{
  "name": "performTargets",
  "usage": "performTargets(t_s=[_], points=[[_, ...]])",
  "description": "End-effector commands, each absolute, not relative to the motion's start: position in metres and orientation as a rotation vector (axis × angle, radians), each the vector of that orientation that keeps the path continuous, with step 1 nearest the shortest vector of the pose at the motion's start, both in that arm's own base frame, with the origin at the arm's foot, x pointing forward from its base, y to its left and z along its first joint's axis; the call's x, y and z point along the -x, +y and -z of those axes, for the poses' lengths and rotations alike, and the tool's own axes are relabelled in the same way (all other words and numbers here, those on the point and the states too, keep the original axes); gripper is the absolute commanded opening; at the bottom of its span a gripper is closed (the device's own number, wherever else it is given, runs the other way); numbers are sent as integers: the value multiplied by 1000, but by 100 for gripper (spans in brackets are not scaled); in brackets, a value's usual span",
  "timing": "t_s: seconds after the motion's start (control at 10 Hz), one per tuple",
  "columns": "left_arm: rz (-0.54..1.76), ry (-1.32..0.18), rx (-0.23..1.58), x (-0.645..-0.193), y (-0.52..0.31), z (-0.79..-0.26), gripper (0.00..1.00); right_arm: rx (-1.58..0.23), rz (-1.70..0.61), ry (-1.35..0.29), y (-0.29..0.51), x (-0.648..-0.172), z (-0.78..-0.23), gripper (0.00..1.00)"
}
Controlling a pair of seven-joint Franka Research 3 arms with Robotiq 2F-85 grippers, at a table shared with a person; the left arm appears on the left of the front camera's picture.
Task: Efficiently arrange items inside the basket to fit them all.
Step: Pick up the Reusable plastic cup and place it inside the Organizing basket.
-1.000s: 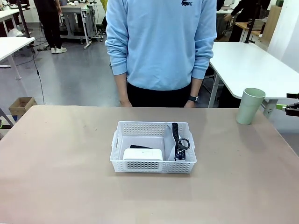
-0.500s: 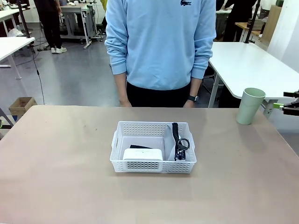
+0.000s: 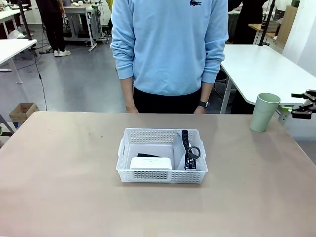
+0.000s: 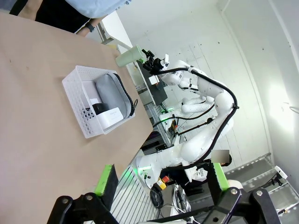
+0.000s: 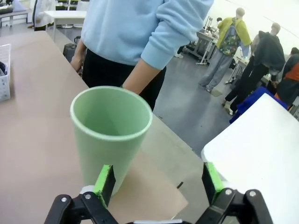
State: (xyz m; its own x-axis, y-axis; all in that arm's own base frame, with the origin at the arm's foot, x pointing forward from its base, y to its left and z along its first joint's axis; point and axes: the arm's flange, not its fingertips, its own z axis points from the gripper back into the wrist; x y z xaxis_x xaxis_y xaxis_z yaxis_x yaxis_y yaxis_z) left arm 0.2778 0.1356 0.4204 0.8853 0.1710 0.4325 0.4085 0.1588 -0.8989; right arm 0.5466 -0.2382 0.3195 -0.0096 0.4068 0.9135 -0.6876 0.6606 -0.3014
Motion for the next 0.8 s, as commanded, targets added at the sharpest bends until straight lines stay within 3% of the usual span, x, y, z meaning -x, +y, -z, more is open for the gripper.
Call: performTargets(t_s=[0.0,0.4,0.7], points=[[183,-486,1428,-275,137,-423,100,-213,-941,-1318,-229,-547,-281,100],[183,-486,1428,-275,137,-423,100,-212,-936,-1279,-223,-562,-266,100],[183,-486,1428,-275,137,-423,100,-312,-925,-1208,-225,-565,-254,100]])
